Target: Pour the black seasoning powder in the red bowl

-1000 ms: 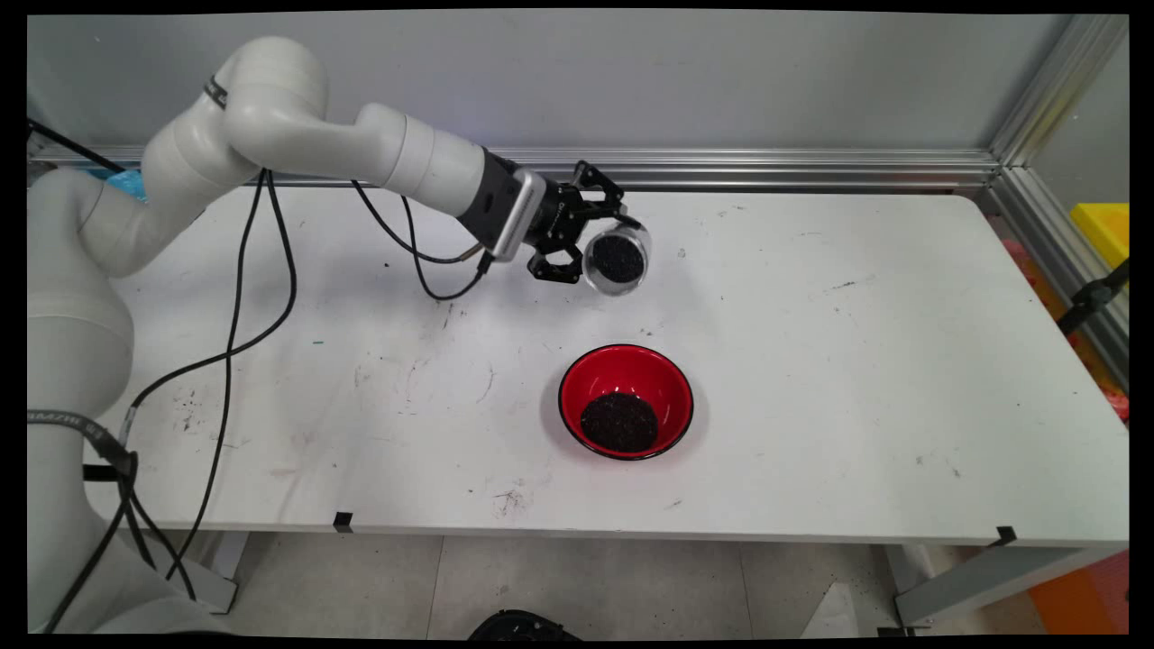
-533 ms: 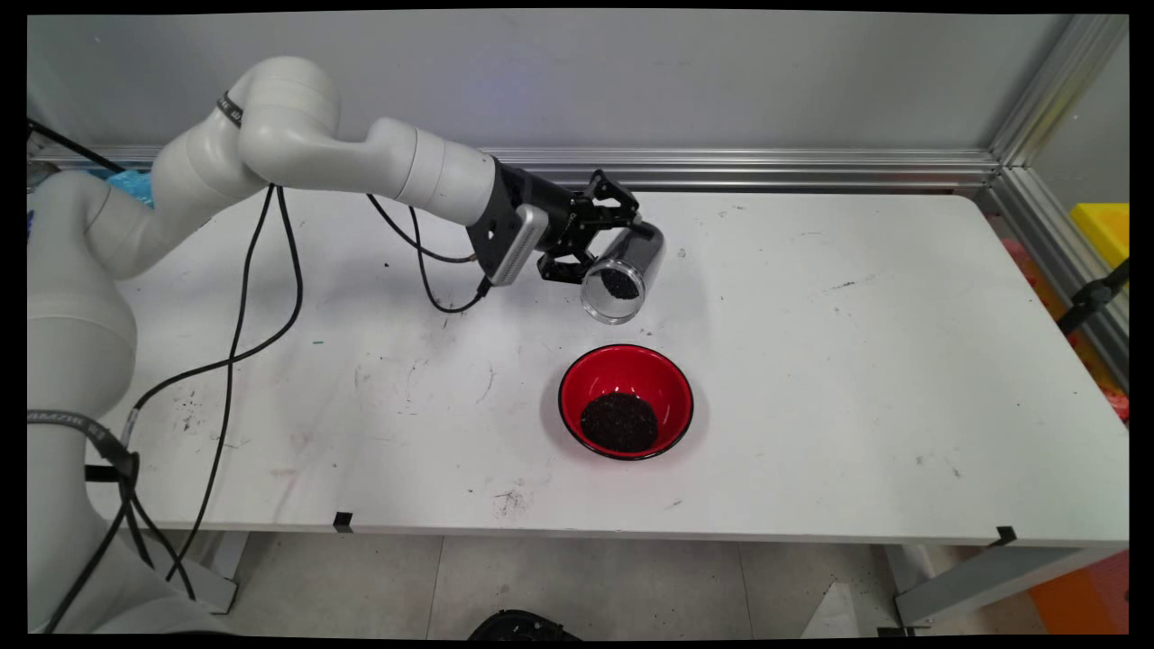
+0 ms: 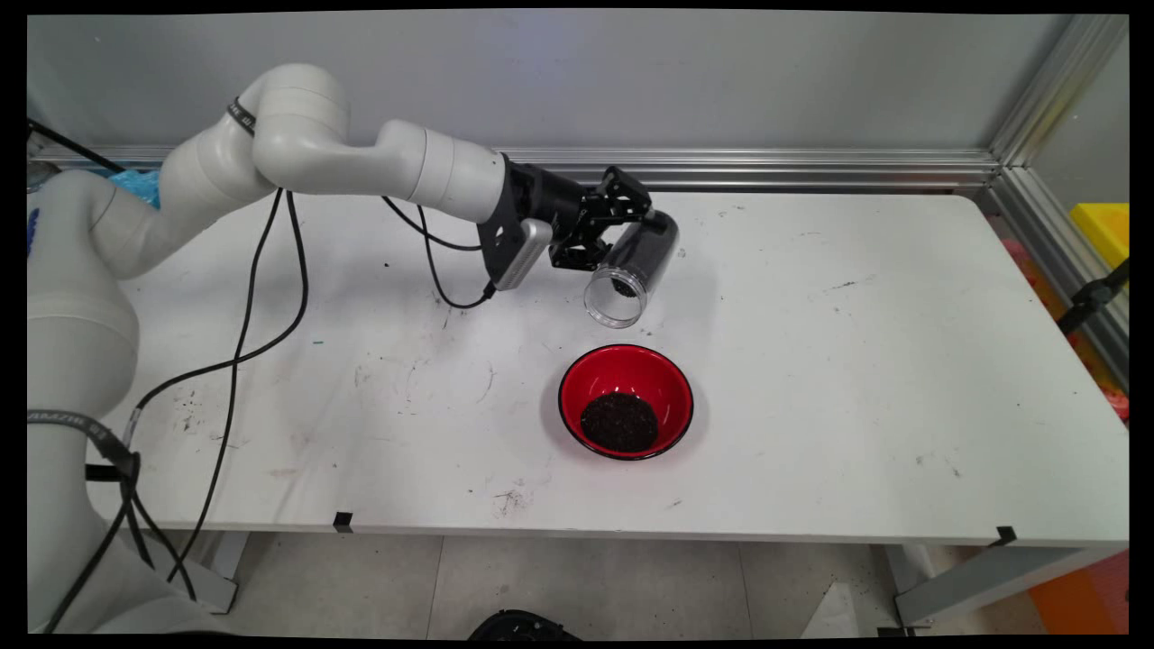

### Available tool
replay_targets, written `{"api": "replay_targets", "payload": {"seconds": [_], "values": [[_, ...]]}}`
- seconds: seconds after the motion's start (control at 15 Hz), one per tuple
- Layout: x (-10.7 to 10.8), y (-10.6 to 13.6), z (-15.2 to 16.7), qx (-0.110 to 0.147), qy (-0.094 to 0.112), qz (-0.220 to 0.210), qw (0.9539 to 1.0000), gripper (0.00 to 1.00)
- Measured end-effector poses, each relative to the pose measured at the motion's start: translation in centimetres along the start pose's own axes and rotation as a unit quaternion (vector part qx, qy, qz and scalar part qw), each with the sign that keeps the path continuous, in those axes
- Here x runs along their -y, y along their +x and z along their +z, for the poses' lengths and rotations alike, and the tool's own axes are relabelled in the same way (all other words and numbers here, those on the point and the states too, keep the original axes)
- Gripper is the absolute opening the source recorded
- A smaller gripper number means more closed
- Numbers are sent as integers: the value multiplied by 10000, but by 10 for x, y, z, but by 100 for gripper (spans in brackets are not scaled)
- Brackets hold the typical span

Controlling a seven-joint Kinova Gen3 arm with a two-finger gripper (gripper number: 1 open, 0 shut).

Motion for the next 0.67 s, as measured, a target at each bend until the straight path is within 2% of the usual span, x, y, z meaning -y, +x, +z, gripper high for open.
{"api": "replay_targets", "payload": {"seconds": [0.27, 0.67], "values": [[-1, -2, 8, 62, 143, 449, 9989, 0], [1, -6, 19, 249, 389, 1012, 9938, 0]]}}
